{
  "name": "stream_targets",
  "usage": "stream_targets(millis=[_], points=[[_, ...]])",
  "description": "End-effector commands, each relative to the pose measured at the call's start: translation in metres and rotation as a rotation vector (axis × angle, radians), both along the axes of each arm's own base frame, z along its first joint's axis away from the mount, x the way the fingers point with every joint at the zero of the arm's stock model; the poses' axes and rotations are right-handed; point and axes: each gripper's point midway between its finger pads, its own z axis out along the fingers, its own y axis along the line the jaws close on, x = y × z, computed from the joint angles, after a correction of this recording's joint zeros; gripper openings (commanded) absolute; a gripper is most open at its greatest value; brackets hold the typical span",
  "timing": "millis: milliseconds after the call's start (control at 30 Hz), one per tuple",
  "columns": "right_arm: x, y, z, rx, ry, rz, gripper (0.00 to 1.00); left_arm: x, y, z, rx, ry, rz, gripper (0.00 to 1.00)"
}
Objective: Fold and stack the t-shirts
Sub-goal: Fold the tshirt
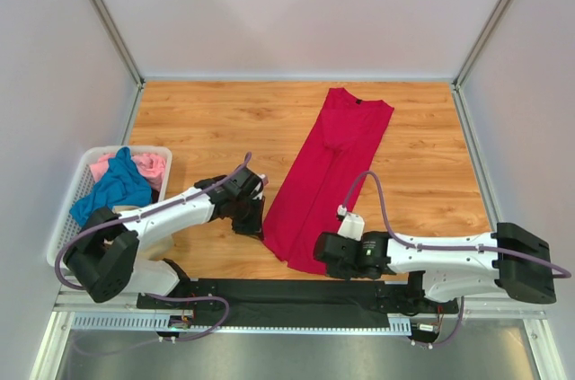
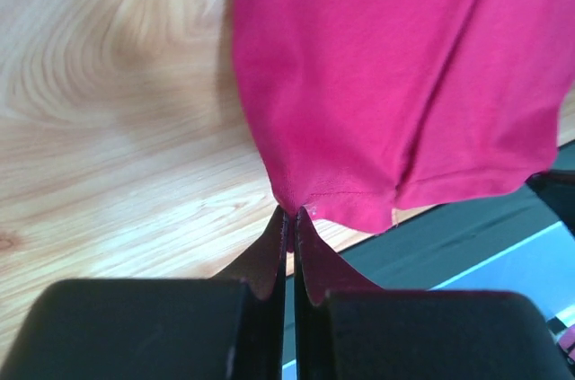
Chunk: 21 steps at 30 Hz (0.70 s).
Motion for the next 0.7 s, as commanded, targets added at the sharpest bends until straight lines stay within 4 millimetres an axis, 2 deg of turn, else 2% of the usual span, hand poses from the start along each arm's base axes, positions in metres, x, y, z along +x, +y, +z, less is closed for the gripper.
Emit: stream_targets(millis=[0, 233, 367, 467, 667], points=[[0.017, 0.003, 0.021, 0.003, -0.098, 0.007, 0.00, 0.007, -0.011, 0.013, -0.017, 0.006, -0.003, 0.00], [0.030, 0.001, 0.025, -0.015, -0.126, 0.018, 0.00, 0.024, -0.024, 0.017, 0.009, 0.014, 0.002, 0.00], [0.049, -0.007, 0.029, -0.032, -0.152, 0.017, 0.00, 0.036, -0.030, 0.020, 0.032, 0.007, 0.003, 0.00], [0.065, -0.011, 0.038, -0.034, -0.182, 0.034, 0.00, 0.052, -0.034, 0.024, 0.066, -0.008, 0.001, 0.00], [0.102, -0.026, 0.046, -0.038, -0.202, 0.040, 0.00, 0.098, -0.044, 0.038, 0.091, -0.031, 0.032, 0.00]])
